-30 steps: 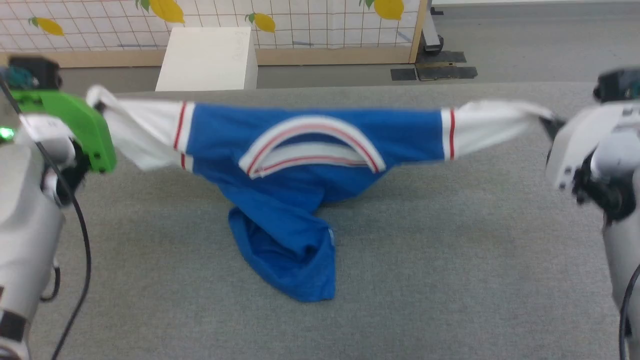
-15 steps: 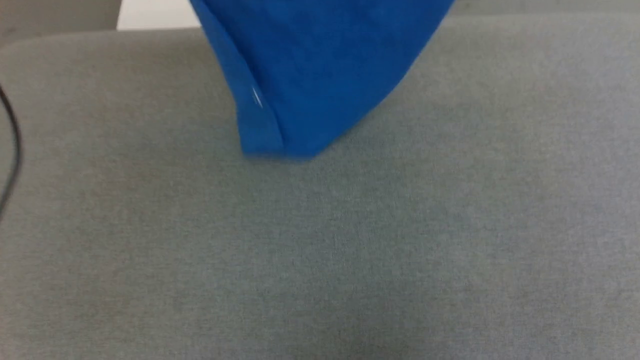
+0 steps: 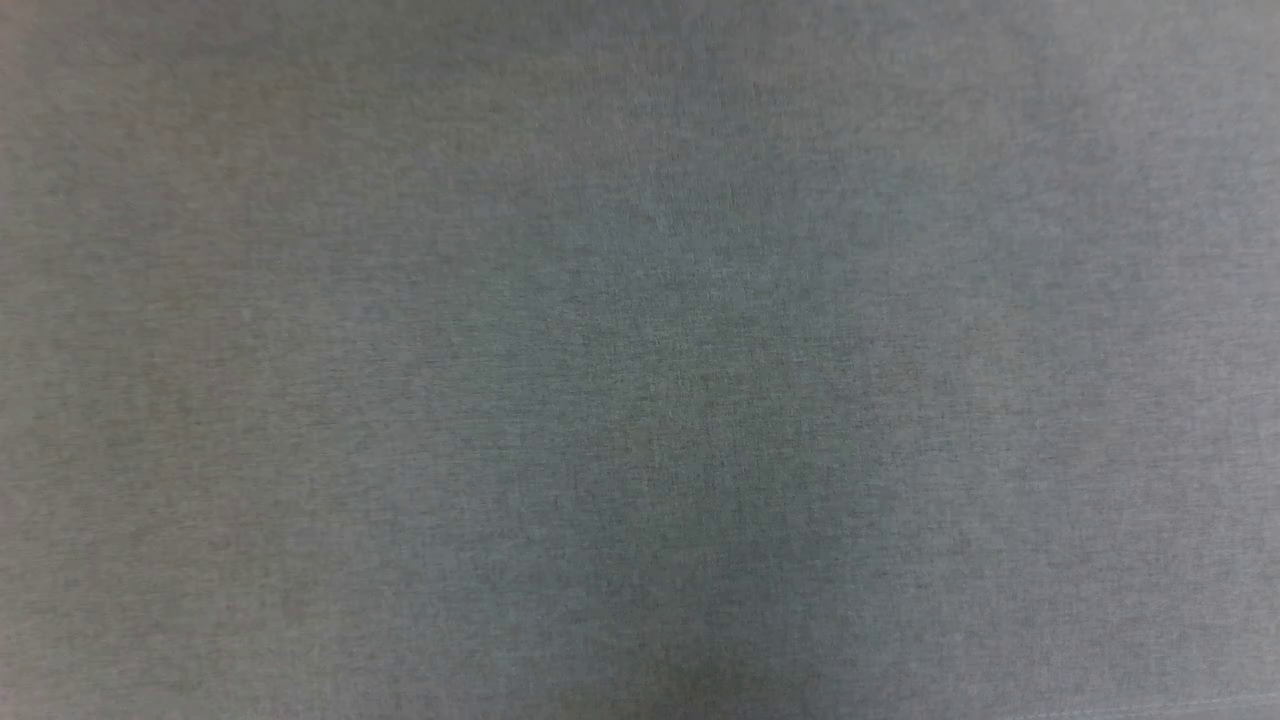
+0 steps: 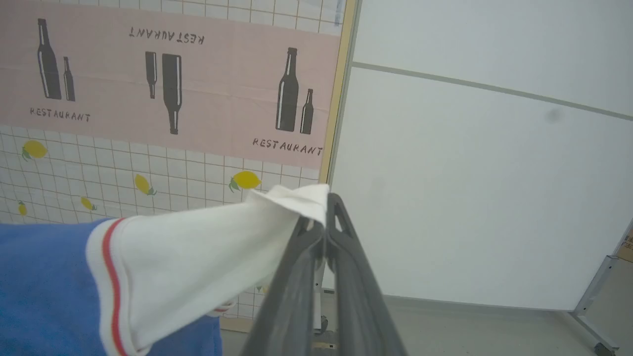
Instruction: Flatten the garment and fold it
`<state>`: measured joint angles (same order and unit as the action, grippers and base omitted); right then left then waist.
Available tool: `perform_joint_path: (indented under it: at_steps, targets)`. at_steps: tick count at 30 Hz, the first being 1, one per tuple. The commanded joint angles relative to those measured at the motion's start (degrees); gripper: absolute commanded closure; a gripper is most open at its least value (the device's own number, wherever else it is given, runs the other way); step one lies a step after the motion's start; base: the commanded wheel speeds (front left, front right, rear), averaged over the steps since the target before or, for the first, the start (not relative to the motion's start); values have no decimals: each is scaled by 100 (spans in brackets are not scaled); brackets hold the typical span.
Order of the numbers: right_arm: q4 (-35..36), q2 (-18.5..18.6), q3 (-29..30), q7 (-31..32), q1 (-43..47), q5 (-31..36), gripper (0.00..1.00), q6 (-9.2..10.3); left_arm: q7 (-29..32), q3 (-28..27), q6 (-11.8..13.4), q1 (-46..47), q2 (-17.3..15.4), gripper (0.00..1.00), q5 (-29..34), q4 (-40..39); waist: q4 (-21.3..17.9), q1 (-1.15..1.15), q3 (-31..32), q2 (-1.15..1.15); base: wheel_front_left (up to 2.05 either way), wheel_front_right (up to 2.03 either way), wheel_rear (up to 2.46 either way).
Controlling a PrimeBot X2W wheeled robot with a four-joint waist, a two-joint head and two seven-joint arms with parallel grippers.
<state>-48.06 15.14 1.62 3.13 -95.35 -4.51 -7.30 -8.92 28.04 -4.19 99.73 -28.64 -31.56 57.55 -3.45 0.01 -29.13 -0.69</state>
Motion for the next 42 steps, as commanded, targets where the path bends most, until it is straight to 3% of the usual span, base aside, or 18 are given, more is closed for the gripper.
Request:
perform_joint_path:
  at_steps: [1, 11, 19, 23, 29, 35, 39, 42]
  targets:
    - [-132, -39, -63, -87, 7, -40, 100, -19, -70, -13, -52, -73, 43, 100, -89, 101, -68, -1, -201, 69, 0, 0, 0]
    - [-955, -329, -691, -594, 781, -481, 100, -19, -387, -5, -269, -965, 284, 100, -444, 644, -58, -1, 57, 69, 0, 0, 0]
    - [-964, -440, -1492, -1182, 2597, -1278, 100, -19, -592, -248, -323, -2792, 379, 100, -993, 526, 14, -1, 1004, 69, 0, 0, 0]
    - [-557, -293, -1755, -1406, 3736, -1693, 100, -19, -605, -619, -317, -4037, 265, 100, -1182, -91, 16, -1, 1402, 69, 0, 0, 0]
    - [330, 34, -1697, -1499, 5461, -2130, 100, -19, -607, -1176, 40, -6389, 240, 100, -1097, -1489, 14, -1, 1968, 69, 0, 0, 0]
    - [1599, 255, -1194, -1184, 7058, -2103, 100, -19, -607, -1444, 562, -8314, 72, 100, -1110, -2895, 16, -1, 2387, 69, 0, 0, 0]
    - [2722, 166, -600, -711, 8161, -1879, 100, -19, -332, -1511, 963, -9239, -143, 100, -1150, -3895, 76, -1, 2562, 69, 0, 0, 0]
    - [3641, -98, -127, -194, 9040, -1626, 100, -19, -16, -1531, 1352, -9879, -287, 100, -1150, -4713, 113, -1, 2665, 69, 0, 0, 0]
